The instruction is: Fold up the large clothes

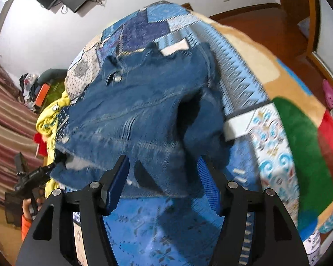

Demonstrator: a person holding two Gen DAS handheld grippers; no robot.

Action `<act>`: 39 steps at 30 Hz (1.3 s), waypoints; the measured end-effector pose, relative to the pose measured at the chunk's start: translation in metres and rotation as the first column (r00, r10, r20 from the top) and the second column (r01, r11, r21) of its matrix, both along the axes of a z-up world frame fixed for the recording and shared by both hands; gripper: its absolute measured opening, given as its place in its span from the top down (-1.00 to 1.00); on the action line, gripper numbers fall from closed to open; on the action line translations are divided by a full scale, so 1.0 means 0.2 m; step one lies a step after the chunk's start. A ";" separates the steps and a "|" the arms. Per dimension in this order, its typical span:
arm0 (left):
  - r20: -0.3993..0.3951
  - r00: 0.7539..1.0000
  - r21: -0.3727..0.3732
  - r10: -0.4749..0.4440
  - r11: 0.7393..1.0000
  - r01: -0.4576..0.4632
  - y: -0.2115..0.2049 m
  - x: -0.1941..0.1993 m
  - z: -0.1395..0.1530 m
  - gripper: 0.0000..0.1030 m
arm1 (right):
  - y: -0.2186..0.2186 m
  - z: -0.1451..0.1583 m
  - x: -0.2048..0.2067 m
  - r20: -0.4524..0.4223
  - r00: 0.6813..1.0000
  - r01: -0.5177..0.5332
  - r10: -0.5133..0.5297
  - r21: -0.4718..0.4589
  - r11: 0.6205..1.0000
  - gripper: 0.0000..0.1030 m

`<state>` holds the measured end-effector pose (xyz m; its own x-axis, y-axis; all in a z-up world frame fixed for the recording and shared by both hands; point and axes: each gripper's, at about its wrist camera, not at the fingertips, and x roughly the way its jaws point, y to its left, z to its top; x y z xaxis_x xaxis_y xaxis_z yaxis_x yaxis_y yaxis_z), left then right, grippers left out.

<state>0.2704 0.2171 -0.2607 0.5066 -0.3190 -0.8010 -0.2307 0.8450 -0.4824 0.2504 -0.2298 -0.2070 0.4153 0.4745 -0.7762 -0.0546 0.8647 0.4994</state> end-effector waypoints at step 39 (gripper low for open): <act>0.221 0.975 0.176 -0.009 0.984 -0.031 -0.03 0.58 0.48 0.84 | 0.16 0.45 0.63 0.350 0.936 -0.010 0.031 -0.060 0.998 0.85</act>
<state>0.3865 0.2105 -0.1640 0.6793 -0.1754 -0.7126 -0.1456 0.9195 -0.3651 0.3768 -0.1986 -0.1175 0.6563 0.4457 -0.6088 -0.2352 0.8875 0.3962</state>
